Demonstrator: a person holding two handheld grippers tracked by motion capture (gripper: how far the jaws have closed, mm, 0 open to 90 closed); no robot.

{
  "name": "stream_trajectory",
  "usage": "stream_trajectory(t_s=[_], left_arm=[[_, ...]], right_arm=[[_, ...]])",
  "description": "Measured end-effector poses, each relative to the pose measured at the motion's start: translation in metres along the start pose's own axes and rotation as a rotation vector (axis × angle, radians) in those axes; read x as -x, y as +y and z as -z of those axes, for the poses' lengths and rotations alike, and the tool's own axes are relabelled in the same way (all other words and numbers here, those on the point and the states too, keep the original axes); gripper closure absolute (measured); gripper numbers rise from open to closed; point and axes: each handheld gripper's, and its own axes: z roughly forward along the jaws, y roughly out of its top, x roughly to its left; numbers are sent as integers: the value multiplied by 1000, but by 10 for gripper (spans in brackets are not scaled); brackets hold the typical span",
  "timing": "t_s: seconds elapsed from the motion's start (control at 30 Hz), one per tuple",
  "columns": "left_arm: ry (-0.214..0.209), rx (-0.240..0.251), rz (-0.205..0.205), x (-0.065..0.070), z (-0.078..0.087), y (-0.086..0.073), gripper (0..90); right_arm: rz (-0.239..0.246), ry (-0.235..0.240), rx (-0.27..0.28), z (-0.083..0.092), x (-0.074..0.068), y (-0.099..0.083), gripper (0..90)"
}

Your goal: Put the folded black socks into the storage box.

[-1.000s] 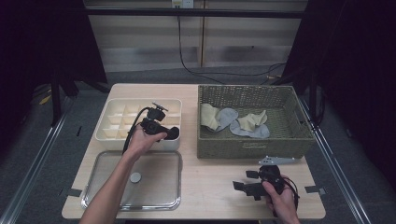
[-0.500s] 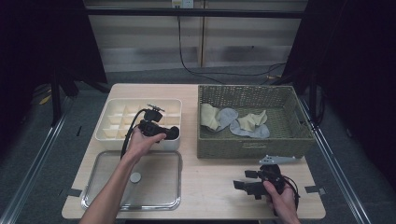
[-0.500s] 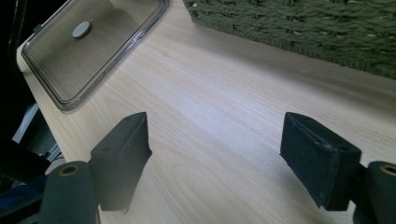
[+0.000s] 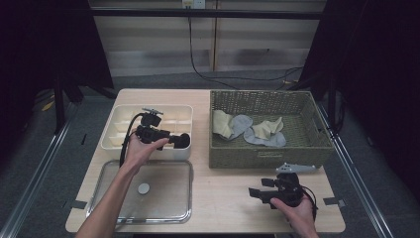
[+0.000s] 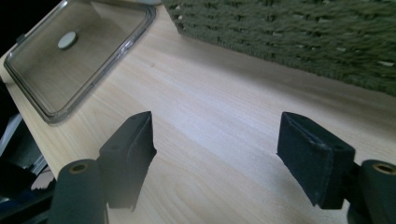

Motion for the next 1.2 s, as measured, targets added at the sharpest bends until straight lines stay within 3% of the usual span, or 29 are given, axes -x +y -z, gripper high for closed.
stream_trajectory(t_s=[0.17,0.37,0.5,0.57,0.67,0.8,0.93,1.03,1.2], left_arm=[[9,39,-11,1,14,-10,269],[43,47,-25,-1,30,-20,234],[41,53,-28,-1,41,-28,196],[51,48,-26,1,47,-33,216],[47,79,-2,1,57,-43,233],[58,79,-4,6,68,-60,255],[50,113,8,10,76,-77,266],[43,107,17,13,77,-86,271],[29,96,-7,24,77,-104,272]], right_arm=[[-28,-9,17,2,0,1,275],[-15,-12,32,1,-3,5,292],[-17,-7,30,2,-4,8,296],[-15,-12,31,1,-3,8,286],[-11,-36,33,2,-3,10,244],[3,-58,35,2,-5,10,241],[-4,-32,11,1,-5,11,300],[-2,-5,37,4,-5,12,306],[-31,30,60,10,-3,17,326]])
